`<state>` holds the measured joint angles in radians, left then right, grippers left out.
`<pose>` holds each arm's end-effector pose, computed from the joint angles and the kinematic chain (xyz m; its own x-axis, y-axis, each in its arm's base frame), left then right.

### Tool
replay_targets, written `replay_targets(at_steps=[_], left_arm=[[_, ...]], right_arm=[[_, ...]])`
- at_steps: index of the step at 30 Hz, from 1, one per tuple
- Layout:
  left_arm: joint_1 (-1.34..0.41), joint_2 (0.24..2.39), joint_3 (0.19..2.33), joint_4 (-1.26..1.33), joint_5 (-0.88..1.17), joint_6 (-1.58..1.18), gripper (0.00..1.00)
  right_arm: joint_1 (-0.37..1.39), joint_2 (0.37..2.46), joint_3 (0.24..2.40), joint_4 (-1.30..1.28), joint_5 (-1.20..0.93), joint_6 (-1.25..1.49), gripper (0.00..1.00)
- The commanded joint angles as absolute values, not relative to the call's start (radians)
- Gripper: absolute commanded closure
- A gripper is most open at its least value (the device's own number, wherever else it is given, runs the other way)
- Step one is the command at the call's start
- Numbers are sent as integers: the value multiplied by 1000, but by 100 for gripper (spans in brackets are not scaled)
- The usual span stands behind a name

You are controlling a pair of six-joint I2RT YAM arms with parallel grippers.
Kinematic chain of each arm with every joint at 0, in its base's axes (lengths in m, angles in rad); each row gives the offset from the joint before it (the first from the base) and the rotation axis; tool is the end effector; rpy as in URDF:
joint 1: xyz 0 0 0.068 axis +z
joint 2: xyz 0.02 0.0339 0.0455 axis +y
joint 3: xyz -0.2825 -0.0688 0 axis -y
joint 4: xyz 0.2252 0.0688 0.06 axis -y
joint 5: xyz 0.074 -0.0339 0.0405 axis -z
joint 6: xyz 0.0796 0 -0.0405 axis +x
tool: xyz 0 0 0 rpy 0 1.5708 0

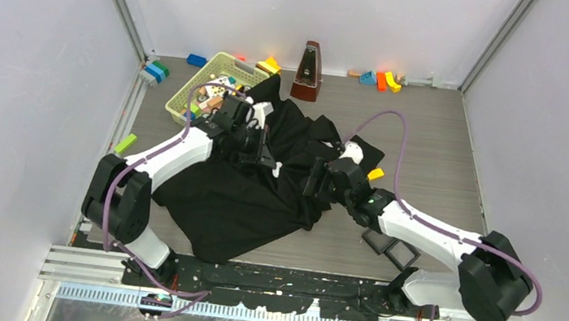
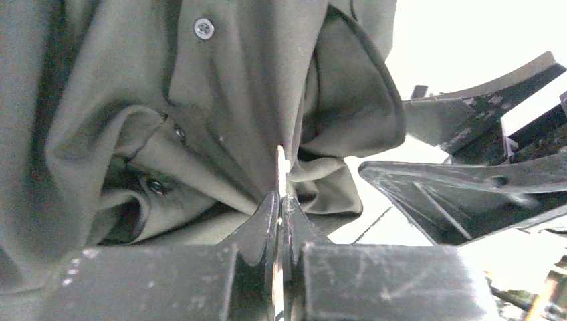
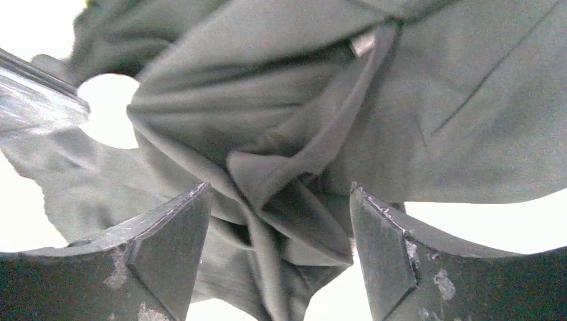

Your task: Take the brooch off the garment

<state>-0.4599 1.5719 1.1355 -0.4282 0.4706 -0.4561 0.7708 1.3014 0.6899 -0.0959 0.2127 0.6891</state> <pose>0.2921 -0.1850 0.2449 -0.9025 0.0089 -0.4307 0.2916 0.7485 -0.5955 0.2119 0.1823 0.2070 -0.7196 0.1675 -0.6738 -0.1404 0.9154 0.3774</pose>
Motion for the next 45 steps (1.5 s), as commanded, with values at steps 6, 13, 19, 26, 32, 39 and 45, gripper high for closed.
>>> replay_targets(at_steps=[6,13,19,26,32,39,45], left_arm=[[-379,1474,991,-177,693,-666,100],[-376,1423,932,-87,713,-742,100],[-368,1395,882,-9,727,-793,100],[-372,1368,864,-64,618,-712,100],[-469,1318,880,-119,302,-559,100],[-617,1298,945,-171,-72,-410,100],[-623,1287,900,-28,-169,-375,100]], right_arm=[[765,1235,683,166,228,911,16],[765,1346,732,233,165,983,16],[765,1362,734,269,138,1004,19],[764,1330,724,254,121,978,22],[764,1340,752,170,128,927,23],[759,1280,737,88,163,861,24],[739,1222,696,56,209,830,25]])
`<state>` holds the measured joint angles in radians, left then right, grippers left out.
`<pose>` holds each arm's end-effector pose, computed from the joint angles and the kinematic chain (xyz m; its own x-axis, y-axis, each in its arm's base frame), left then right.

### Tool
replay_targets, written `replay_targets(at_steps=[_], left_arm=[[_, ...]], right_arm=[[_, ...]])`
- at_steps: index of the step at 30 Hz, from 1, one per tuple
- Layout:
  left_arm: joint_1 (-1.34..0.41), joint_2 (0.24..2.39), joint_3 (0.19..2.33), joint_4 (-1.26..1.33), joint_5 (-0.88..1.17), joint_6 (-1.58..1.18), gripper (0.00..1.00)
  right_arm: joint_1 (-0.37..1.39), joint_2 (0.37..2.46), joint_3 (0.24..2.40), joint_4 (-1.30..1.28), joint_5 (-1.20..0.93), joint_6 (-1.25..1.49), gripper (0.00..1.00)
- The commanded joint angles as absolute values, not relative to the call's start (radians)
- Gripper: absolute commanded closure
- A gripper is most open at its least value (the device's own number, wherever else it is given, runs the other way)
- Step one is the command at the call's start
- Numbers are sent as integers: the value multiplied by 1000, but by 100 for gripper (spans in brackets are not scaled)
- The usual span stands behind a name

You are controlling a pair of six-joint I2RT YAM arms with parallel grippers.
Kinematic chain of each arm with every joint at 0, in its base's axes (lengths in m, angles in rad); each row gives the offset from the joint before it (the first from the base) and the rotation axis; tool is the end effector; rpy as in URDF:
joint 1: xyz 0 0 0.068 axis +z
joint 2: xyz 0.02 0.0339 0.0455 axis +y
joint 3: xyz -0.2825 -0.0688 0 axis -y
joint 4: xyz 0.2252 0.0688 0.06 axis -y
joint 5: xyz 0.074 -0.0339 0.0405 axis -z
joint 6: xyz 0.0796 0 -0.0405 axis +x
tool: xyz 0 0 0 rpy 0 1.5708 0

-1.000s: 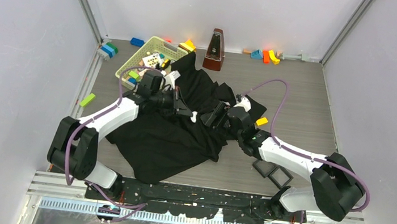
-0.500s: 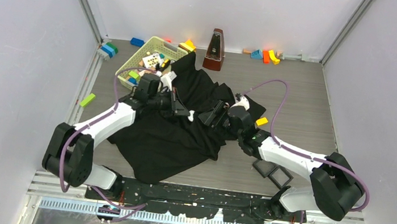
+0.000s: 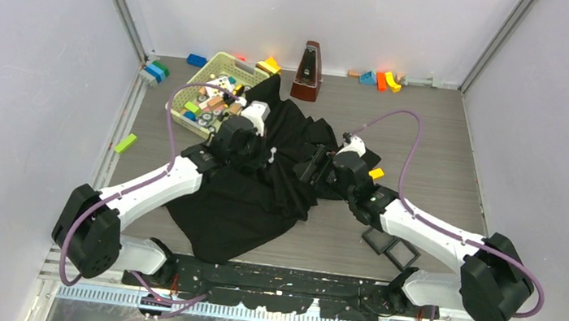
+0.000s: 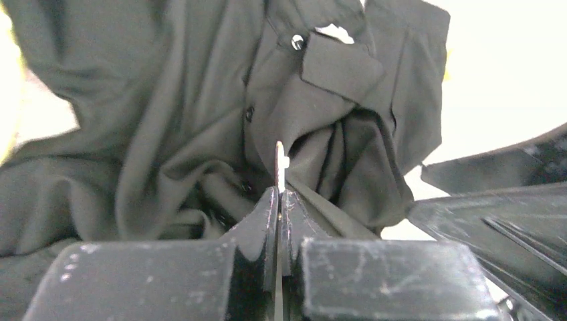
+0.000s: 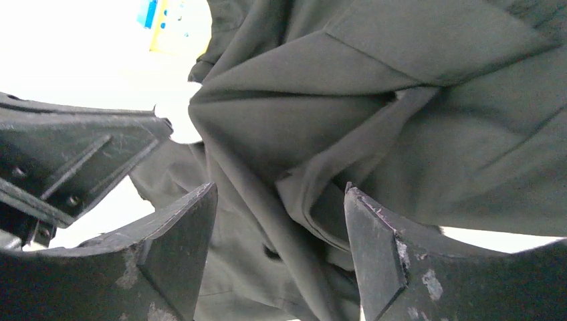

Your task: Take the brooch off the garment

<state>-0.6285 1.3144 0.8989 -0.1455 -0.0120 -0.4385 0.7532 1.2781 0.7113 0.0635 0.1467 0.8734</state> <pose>0.2502 -0.1807 0.2690 -0.6358 -0.0628 -0.7693 0.3421 0.8705 -0.3537 0.2228 0.1929 0.2400 -0.6730 0.4084 -0.6166 -0.1049 0.7726 0.6262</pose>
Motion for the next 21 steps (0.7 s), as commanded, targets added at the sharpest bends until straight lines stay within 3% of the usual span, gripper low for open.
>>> replay_targets(at_steps=[1,10,15,21], left_arm=[[-623,1295,910,-28,-177,-370,100],[-613,1295,948,-72,-203,-317,100],[-561,1258,911,-17,55,-351,100],[-557,1167,818,177,184,-337,100]], right_arm=[[738,1214,693,54,211,826,25],[727,1169,676,67,199,723,26],[726,1149,641,149,157,674,25],[726,1116,620,252,110,640,23]])
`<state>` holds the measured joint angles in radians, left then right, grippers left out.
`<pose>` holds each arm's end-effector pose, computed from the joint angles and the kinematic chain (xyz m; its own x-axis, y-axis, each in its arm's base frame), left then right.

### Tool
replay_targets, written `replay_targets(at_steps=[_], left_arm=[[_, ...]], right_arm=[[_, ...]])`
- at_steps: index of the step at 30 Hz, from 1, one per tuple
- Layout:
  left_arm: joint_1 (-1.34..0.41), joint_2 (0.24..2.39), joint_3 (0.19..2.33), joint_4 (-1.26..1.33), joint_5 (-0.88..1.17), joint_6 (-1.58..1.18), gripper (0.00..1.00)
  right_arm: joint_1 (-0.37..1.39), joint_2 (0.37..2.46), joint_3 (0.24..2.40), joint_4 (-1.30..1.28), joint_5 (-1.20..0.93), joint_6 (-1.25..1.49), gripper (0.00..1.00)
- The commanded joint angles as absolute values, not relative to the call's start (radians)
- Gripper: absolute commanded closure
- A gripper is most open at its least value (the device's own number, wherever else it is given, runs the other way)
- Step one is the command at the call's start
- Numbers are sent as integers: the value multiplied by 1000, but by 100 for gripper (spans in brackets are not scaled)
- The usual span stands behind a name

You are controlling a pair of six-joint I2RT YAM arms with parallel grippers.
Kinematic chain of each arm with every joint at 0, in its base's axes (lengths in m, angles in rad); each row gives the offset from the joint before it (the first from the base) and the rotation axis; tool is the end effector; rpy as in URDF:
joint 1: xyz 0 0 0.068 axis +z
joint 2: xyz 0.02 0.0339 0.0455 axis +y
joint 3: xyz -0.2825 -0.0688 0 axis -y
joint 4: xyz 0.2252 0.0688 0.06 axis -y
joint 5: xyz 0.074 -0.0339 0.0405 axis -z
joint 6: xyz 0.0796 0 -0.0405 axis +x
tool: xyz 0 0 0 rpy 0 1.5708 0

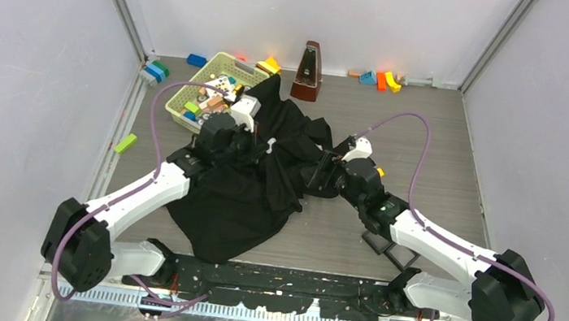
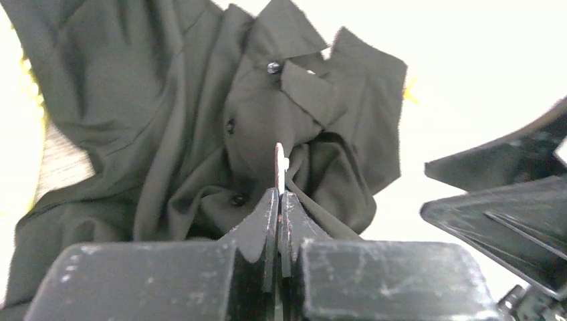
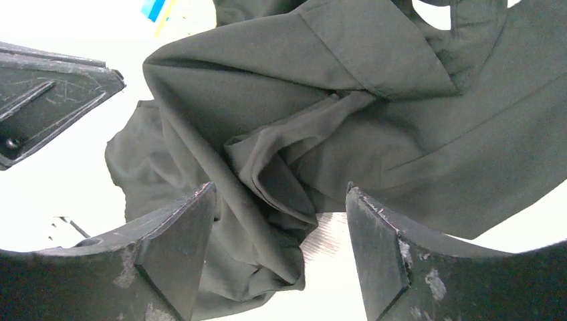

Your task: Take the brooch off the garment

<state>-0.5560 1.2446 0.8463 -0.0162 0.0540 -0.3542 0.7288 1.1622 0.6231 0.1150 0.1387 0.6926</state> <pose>0.2532 -0.1624 0.2872 -0.5182 -0.0858 -0.8510 0.4150 0.8448 -0.3379 0.2096 0.1723 0.2457 -0.5974 0.3144 -0.7377 -0.2393 0.8082 0.5382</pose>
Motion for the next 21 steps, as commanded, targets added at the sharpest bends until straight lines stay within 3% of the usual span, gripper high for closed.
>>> replay_targets(at_steps=[1,21], left_arm=[[-557,1159,813,196,206,-334,100],[-557,1123,733,412,356,-389,100]], right_arm=[[726,1106,620,264,105,629,23],[726,1019,528,395,43,538,23]])
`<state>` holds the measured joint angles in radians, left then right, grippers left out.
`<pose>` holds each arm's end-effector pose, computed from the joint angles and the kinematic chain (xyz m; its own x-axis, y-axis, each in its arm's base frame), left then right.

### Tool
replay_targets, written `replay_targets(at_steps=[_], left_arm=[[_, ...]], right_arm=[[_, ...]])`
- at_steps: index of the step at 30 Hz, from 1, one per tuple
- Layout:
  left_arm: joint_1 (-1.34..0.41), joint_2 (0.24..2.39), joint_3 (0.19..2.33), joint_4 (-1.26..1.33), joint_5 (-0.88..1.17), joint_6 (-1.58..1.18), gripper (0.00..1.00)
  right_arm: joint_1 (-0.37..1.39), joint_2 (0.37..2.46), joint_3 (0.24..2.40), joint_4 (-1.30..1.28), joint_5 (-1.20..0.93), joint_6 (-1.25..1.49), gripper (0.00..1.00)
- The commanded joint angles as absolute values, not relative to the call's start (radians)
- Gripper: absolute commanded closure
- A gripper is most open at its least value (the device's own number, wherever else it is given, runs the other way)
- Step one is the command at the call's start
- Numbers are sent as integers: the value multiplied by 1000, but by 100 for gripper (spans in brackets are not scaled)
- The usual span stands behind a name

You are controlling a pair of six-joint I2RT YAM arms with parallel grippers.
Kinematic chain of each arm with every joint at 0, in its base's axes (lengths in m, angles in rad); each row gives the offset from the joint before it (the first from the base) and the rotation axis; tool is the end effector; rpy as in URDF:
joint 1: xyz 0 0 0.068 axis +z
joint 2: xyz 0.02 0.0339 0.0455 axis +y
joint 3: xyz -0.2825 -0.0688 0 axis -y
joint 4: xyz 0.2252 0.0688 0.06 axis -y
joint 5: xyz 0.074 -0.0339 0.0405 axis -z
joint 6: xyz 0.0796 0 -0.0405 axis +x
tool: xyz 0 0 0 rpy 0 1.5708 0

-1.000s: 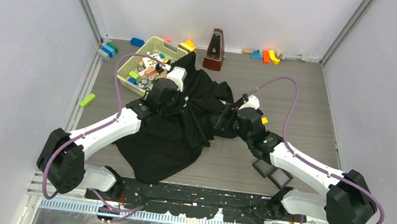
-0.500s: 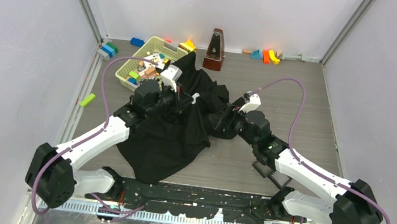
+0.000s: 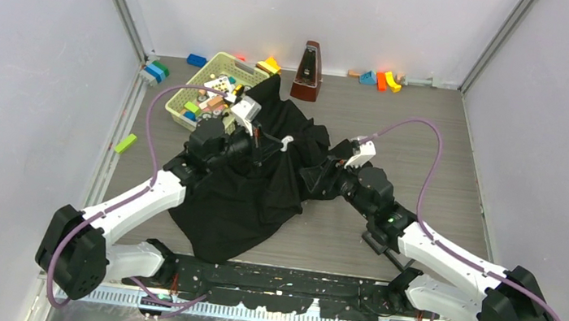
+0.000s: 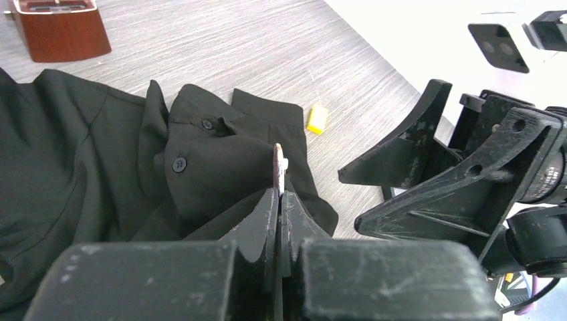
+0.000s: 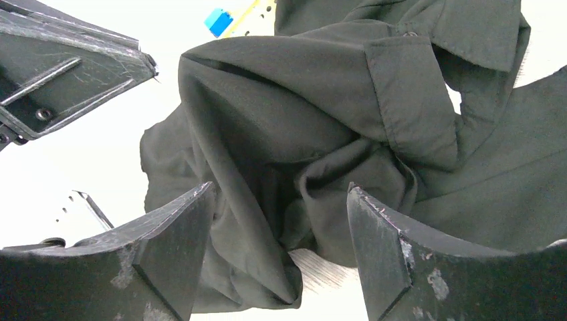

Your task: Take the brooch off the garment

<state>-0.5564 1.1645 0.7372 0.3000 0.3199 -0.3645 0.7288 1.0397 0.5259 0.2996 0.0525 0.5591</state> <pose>0.2301 -0.1726 0.3153 -0.3739 -0.1660 -0.9125 0.6774 0.6231 -0.3909 0.1912 0.1651 0.2660 -0.4669 0.2932 -0.8343 -0.4473 0.7356 0.5088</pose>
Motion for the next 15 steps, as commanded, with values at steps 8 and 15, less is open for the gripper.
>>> replay_targets(at_steps=[8,15], left_arm=[[-557,1133,748,376,367,-412,100],[-557,1122,757,333,376,-424,100]], right_arm=[[725,1038,545,396,15,524,23],[724,1078,577,420,-41,548,23]])
